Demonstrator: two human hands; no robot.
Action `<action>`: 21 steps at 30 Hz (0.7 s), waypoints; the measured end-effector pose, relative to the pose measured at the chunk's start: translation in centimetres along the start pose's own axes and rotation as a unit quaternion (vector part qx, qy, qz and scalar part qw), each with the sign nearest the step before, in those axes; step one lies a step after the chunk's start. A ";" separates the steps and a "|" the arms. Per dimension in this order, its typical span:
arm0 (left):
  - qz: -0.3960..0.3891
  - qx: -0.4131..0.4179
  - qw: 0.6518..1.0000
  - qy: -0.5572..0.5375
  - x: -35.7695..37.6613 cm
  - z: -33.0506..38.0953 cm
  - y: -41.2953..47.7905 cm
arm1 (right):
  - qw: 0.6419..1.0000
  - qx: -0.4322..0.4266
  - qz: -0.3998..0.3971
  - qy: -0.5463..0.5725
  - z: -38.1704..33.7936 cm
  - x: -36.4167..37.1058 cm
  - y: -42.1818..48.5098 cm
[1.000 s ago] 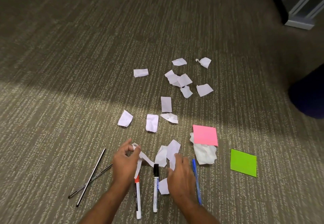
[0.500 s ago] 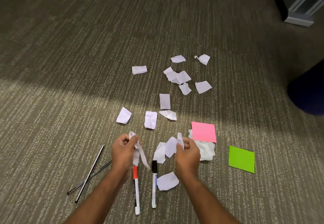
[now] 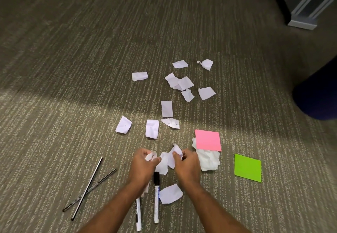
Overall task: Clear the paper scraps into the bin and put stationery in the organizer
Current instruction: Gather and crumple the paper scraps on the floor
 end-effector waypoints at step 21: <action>0.056 0.073 0.970 0.226 2.1 0.1 0.3 | 0.993 -0.042 -0.077 -0.077 -0.4 0.0 1.7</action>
Point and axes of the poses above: each hand's wrist, its own y-axis towards the middle knuckle, its own x-axis out of the palm, z = x × y, the point moved 8 cm from there along y, towards the middle knuckle, and after that the axes turned 10 degrees about -x, right-handed, at the moved point
